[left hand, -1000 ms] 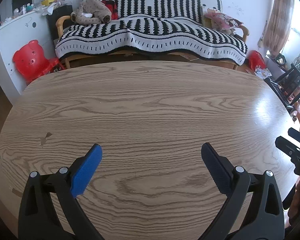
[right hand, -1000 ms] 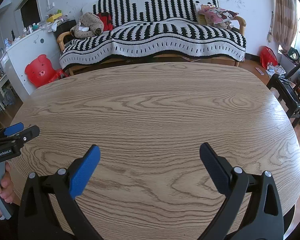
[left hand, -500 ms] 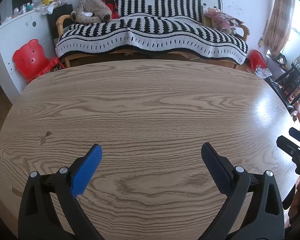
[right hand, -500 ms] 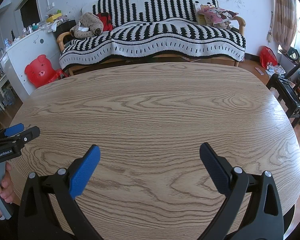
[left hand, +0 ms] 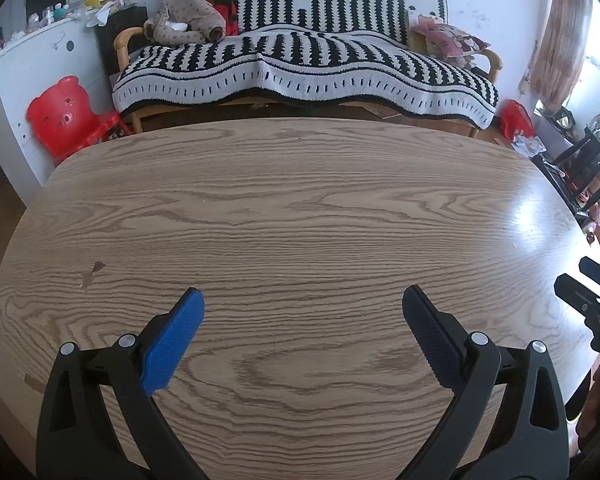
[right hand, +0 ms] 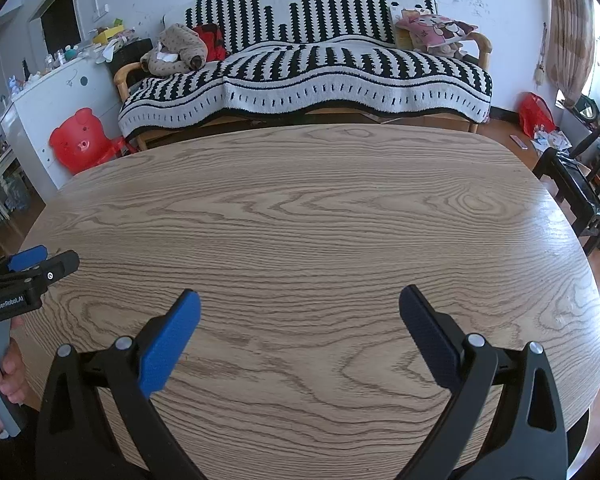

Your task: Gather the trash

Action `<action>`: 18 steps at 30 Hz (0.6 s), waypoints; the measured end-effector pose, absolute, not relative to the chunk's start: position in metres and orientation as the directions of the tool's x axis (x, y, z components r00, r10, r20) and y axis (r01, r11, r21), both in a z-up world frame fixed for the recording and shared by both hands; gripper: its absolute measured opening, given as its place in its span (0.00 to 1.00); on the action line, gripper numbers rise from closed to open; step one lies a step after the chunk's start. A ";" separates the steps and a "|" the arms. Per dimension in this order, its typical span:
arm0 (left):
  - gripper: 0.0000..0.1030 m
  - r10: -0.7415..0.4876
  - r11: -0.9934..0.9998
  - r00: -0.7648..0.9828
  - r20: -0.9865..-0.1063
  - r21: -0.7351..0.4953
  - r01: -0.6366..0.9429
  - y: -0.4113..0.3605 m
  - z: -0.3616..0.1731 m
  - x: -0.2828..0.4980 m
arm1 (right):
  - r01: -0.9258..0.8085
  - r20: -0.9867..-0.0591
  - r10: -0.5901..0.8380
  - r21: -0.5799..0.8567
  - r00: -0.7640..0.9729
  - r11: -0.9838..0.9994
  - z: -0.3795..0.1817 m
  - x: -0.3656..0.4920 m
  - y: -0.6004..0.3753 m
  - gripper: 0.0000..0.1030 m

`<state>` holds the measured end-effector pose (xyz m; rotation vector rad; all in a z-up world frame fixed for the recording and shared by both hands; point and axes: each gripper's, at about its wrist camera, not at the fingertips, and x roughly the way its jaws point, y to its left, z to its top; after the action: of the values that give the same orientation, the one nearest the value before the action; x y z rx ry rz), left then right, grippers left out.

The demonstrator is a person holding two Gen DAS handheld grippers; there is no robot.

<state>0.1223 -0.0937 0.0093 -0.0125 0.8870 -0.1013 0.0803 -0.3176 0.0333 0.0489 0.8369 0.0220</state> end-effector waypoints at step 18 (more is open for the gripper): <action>0.93 -0.100 0.994 0.631 -0.770 -0.049 0.098 -0.096 0.013 0.121 | -0.001 -0.742 0.037 0.049 0.670 0.999 0.033 0.079 -0.318 0.93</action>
<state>0.1212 -0.0960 0.0133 -0.0023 0.8810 -0.1132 0.0791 -0.3184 0.0332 0.0455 0.8370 0.0210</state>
